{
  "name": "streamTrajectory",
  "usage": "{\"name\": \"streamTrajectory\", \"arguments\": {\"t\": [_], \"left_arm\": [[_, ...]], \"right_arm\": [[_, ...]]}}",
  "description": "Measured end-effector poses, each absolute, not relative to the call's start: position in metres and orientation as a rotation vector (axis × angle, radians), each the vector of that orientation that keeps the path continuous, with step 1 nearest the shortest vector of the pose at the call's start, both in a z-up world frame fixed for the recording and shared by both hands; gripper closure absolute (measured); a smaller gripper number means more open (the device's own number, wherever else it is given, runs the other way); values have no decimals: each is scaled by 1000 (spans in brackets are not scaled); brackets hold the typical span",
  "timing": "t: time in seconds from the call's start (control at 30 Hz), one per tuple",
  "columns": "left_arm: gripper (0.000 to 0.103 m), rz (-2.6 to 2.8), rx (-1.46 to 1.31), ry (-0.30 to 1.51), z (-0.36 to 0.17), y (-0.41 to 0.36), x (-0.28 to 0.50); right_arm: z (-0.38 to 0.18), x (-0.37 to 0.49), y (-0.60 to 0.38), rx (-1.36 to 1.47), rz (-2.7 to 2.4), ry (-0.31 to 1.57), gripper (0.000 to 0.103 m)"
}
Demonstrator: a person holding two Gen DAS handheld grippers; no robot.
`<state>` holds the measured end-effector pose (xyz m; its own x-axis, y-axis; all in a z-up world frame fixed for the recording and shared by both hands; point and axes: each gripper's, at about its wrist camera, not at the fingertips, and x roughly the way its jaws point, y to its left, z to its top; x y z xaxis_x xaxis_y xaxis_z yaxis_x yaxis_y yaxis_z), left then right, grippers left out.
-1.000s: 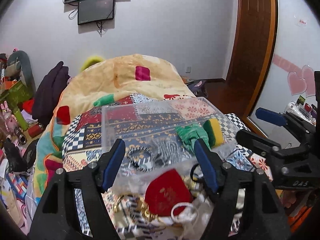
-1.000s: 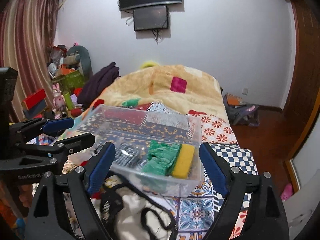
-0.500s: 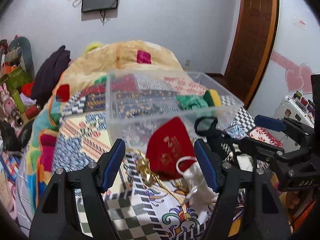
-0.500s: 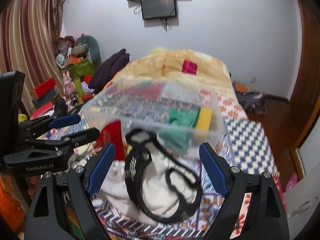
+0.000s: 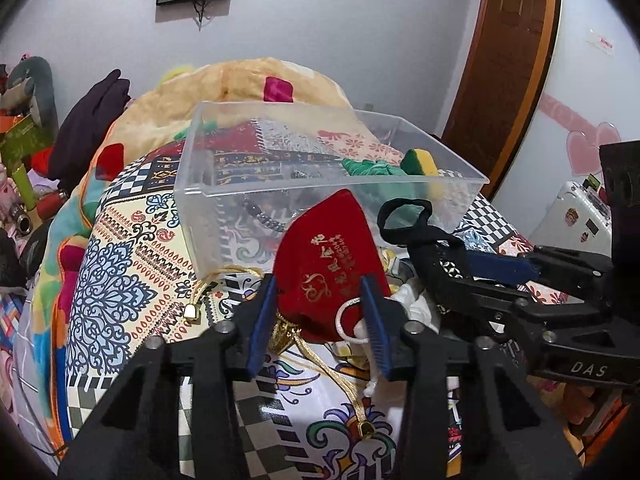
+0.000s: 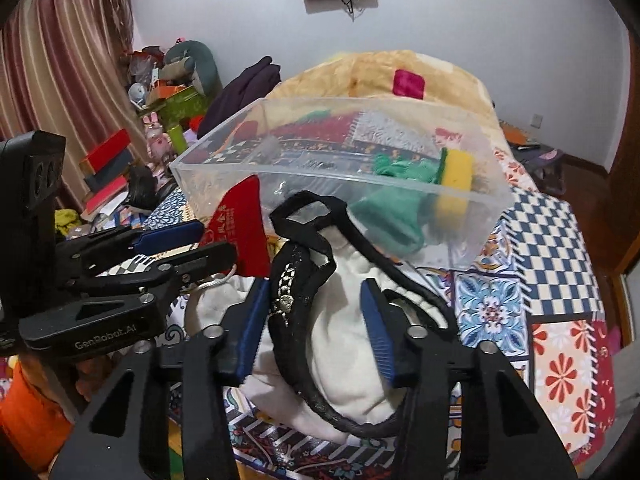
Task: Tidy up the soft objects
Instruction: 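Grasp the black strapped bag with the right tool while the left tool grasps the red pouch, then lower the black bag into the box with the right tool while the left drops the red pouch in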
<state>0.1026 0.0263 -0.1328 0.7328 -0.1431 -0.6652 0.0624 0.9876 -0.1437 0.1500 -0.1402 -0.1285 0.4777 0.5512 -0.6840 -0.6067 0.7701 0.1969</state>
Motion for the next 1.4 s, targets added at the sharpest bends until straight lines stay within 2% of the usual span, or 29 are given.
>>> {"name": "streamTrajectory", "arguments": {"t": [0.13, 0.33, 0.5, 0.7, 0.8, 0.87, 0.93, 0.97, 1.1, 1.13, 1.23, 1.37, 1.4], "left_arm": [[80, -103, -139, 738, -135, 31, 102], [93, -116, -160, 730, -136, 35, 98], [95, -108, -182, 714, -133, 38, 91], [95, -84, -179, 690, -122, 41, 82], [90, -88, -187, 692, -120, 43, 82], [70, -80, -191, 701, -121, 44, 85], [57, -72, -198, 705, -123, 44, 87], [54, -70, -196, 708, -124, 43, 88], [54, -73, -175, 720, -128, 35, 94], [55, -82, -181, 729, -130, 33, 96], [78, -94, -177, 750, -136, 30, 101], [86, -91, -162, 742, -137, 28, 98], [91, -92, -158, 737, -136, 27, 97]], "right_arm": [[-130, 145, -137, -91, 737, 805, 75], [-132, 141, -130, -109, 761, 802, 84], [-127, 139, -135, -84, 763, 776, 91], [-116, 138, -148, -36, 756, 733, 93], [-110, 134, -154, -28, 746, 703, 93], [-106, 133, -156, -28, 739, 686, 93], [-101, 132, -159, -21, 731, 669, 93], [-100, 132, -160, -18, 726, 662, 93], [-96, 131, -164, -7, 721, 646, 93], [-96, 131, -164, -5, 723, 646, 93], [-97, 133, -162, -8, 725, 650, 93], [-97, 133, -161, -8, 725, 651, 93], [-96, 133, -161, -7, 724, 651, 93]]}}
